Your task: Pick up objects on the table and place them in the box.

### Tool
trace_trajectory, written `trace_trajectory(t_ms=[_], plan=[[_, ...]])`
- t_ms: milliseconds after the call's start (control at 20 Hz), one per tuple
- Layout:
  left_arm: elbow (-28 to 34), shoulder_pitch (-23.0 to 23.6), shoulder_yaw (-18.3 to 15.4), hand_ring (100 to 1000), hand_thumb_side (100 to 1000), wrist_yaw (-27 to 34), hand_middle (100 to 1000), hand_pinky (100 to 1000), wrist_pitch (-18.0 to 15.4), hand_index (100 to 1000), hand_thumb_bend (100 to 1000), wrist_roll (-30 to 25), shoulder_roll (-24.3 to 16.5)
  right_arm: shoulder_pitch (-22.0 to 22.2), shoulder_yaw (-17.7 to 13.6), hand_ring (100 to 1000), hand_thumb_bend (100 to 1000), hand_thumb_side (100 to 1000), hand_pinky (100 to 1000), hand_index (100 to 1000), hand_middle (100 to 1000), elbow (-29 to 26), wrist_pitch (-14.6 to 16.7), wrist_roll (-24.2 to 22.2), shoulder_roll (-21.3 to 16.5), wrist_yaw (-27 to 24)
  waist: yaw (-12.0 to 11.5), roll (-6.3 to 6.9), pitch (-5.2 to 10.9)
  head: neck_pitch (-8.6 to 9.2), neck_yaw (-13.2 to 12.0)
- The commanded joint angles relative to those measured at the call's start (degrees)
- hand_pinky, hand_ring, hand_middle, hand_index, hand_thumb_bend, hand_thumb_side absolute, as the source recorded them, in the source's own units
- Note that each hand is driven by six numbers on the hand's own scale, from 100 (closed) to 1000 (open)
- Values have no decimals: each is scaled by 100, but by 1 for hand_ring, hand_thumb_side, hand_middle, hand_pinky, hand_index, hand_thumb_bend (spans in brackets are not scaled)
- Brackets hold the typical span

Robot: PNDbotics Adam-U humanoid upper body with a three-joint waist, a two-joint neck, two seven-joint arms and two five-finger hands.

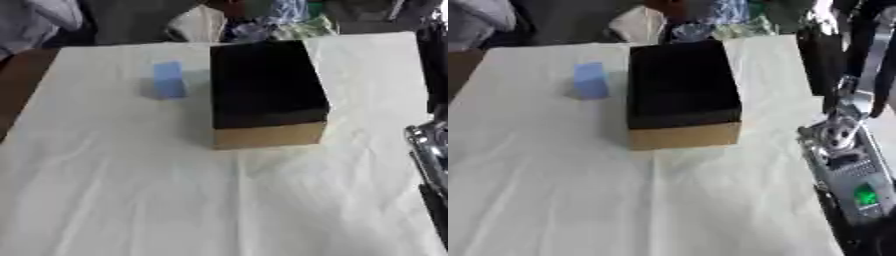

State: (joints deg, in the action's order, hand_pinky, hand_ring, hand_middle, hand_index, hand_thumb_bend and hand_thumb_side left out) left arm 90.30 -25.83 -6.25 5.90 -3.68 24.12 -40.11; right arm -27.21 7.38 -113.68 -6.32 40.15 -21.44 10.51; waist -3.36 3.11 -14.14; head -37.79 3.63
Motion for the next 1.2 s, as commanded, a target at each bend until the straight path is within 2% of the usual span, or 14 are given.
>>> trace_trajectory(t_ms=[50, 300, 400, 700, 900, 1200], plan=[[-369, -317, 132, 806, 616, -95, 721, 967, 269, 911, 100, -220, -470, -74, -3, 660, 100, 556, 751, 820, 640, -91, -16, -12, -81, 48, 27, 11, 112, -53, -5], [-1054, -981, 418, 805, 579, -438, 720, 952, 660, 907, 100, -638, -658, -99, 31, 660, 100, 556, 750, 819, 639, -91, -46, -36, -74, 26, 96, 5, 114, -93, -76], [-1349, -1276, 544, 806, 556, -618, 722, 938, 671, 906, 100, -820, -686, -108, 41, 659, 100, 556, 750, 819, 639, -91, -50, -47, -74, 20, 107, 7, 114, -100, -93], [-2197, -2065, 1063, 816, 541, -1139, 733, 912, 500, 904, 100, -1341, -729, -142, 72, 659, 100, 556, 749, 818, 637, -91, -68, -76, -71, 1, 162, 8, 100, -51, -148], [-2761, -2511, 1191, 821, 547, -1486, 742, 905, 352, 909, 100, -1688, -630, -164, 94, 658, 100, 556, 748, 818, 637, -91, -79, -91, -69, -15, 200, 13, 86, -19, -180], [-3572, -3061, 1303, 825, 535, -1985, 749, 885, -101, 908, 138, -2187, -500, -195, 129, 658, 100, 557, 747, 818, 636, -91, -84, -106, -70, -41, 227, 29, 44, 56, -228]])
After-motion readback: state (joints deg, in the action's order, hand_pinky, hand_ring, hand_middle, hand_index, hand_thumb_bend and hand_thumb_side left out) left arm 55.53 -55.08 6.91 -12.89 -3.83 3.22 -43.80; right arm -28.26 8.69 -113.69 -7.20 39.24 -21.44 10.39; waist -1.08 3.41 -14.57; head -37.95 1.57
